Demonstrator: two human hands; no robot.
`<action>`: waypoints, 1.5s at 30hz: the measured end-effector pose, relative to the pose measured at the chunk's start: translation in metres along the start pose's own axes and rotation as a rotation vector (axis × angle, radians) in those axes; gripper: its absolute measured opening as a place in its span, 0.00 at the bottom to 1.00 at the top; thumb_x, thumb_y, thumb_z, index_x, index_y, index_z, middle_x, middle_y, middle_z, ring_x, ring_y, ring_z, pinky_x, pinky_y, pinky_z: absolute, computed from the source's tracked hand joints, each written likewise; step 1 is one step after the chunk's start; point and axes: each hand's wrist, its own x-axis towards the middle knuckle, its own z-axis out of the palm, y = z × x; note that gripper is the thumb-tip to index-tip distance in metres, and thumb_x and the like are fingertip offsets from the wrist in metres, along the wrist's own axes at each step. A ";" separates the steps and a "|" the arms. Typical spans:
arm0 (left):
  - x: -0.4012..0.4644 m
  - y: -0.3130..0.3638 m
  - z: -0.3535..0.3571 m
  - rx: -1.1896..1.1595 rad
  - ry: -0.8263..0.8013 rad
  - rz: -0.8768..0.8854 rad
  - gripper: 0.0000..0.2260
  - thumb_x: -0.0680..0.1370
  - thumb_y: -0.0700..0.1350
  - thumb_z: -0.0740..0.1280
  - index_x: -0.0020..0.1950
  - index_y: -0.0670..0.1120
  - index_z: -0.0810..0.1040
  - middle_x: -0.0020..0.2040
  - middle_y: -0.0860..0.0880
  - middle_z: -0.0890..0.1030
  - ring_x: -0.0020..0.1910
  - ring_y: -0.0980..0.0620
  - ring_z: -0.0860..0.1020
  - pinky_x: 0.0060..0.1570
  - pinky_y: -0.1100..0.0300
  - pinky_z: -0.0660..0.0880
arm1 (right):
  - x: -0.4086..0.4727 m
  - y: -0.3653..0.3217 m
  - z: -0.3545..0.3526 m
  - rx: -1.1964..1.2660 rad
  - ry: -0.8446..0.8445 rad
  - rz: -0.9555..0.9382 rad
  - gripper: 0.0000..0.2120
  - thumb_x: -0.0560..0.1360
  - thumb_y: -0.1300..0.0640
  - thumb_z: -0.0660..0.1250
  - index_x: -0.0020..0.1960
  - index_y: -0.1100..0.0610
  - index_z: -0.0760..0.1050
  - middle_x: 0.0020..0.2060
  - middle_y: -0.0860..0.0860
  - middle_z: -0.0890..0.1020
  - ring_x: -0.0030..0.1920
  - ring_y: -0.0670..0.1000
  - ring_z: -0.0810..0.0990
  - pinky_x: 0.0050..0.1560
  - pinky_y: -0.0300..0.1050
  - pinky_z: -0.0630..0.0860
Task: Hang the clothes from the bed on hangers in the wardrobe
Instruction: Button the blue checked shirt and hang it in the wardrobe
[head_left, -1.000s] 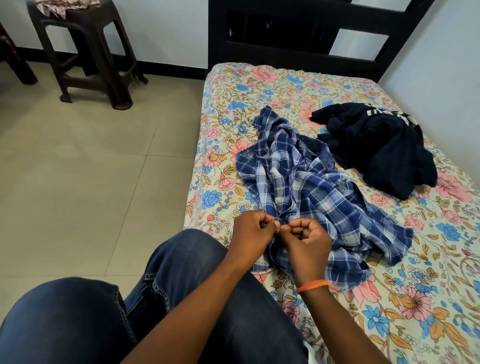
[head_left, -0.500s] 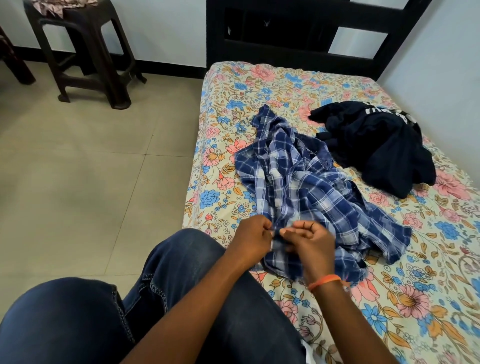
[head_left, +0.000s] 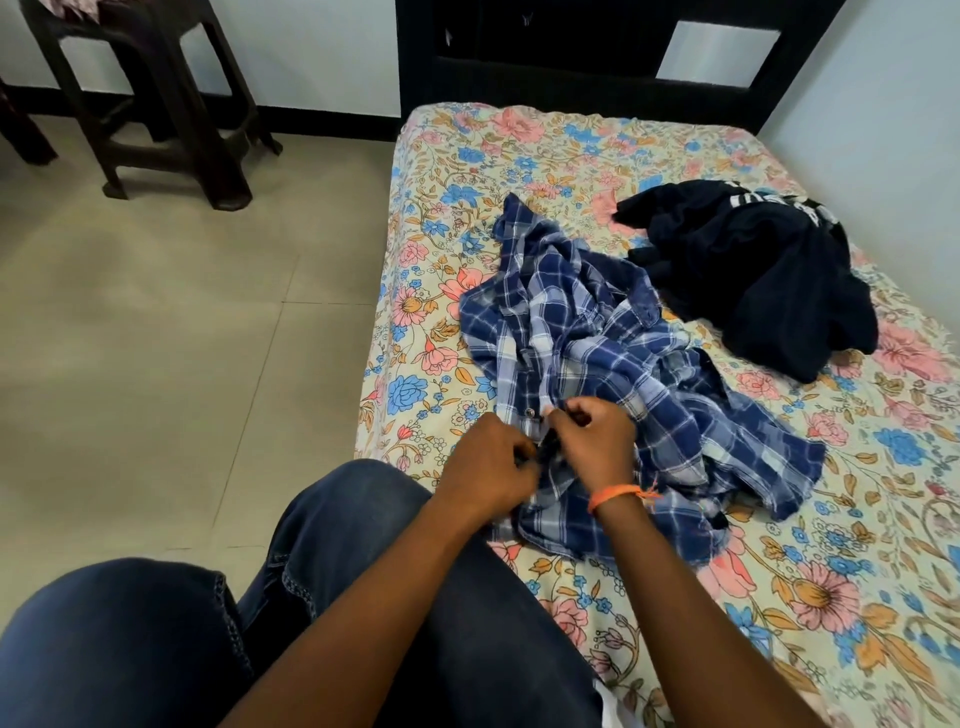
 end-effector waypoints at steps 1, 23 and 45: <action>0.004 0.001 -0.002 -0.048 0.048 -0.032 0.08 0.74 0.43 0.67 0.37 0.46 0.82 0.33 0.50 0.81 0.29 0.52 0.79 0.33 0.58 0.78 | 0.000 0.002 -0.001 0.109 -0.002 0.050 0.11 0.74 0.56 0.74 0.33 0.53 0.79 0.28 0.50 0.80 0.30 0.49 0.77 0.36 0.53 0.80; 0.048 -0.007 0.024 0.051 0.304 -0.141 0.08 0.74 0.39 0.69 0.35 0.49 0.82 0.33 0.51 0.81 0.35 0.50 0.80 0.39 0.52 0.79 | -0.015 0.009 -0.013 0.647 0.043 0.373 0.04 0.71 0.65 0.75 0.43 0.58 0.83 0.39 0.56 0.85 0.38 0.53 0.82 0.36 0.44 0.79; 0.006 0.009 0.005 -0.355 0.183 0.083 0.04 0.79 0.42 0.67 0.46 0.47 0.81 0.43 0.52 0.81 0.43 0.58 0.79 0.45 0.60 0.77 | -0.044 0.004 -0.001 0.388 0.153 0.094 0.02 0.75 0.63 0.72 0.46 0.58 0.84 0.43 0.54 0.85 0.47 0.56 0.84 0.53 0.56 0.81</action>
